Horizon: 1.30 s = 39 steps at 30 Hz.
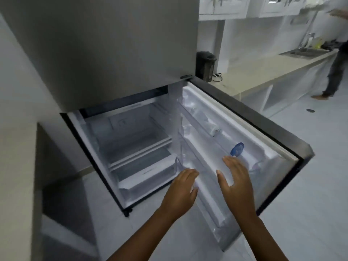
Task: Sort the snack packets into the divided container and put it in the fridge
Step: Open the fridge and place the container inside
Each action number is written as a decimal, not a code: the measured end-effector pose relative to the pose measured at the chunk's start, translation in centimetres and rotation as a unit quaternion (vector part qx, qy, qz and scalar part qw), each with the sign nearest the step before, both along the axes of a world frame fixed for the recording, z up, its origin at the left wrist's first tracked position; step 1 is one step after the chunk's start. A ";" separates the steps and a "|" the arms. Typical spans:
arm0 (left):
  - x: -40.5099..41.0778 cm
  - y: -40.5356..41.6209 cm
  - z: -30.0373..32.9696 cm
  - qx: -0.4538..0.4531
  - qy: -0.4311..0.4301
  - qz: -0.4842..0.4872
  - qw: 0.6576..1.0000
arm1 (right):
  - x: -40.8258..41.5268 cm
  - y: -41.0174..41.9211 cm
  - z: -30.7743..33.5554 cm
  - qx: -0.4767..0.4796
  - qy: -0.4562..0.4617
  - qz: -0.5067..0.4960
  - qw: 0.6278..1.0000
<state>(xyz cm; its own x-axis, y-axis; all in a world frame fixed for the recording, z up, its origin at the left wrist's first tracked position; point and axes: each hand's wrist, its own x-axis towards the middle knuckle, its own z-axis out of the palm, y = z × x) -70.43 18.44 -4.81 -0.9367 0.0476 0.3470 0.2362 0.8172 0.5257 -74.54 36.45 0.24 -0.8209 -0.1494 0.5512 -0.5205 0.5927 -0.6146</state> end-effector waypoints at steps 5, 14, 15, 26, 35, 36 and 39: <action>7.3 -9.9 -1.3 0.027 0.006 0.157 0.987 | 2.6 -12.2 -2.5 0.038 -0.065 0.193 0.978; 28.0 -28.4 -1.7 0.038 0.025 0.473 0.880 | 14.1 -38.7 -2.6 0.141 -0.057 0.471 0.869; 30.5 -30.0 -1.9 0.035 0.022 0.509 0.860 | 16.1 -41.3 -2.6 0.155 -0.047 0.499 0.851; 53.2 -41.1 -3.3 -0.020 0.023 0.805 0.592 | 37.0 -60.9 -4.6 0.305 0.077 0.670 0.672; 60.8 -41.7 -5.5 0.172 0.058 0.927 0.330 | 47.9 -72.9 -8.0 0.412 0.096 0.686 0.592; 60.9 -41.7 -5.3 0.190 0.084 0.927 0.313 | 48.4 -73.6 -8.2 0.419 0.089 0.679 0.596; 60.9 -41.6 -5.3 0.221 0.129 0.932 0.256 | 48.9 -75.2 -8.6 0.412 0.086 0.663 0.619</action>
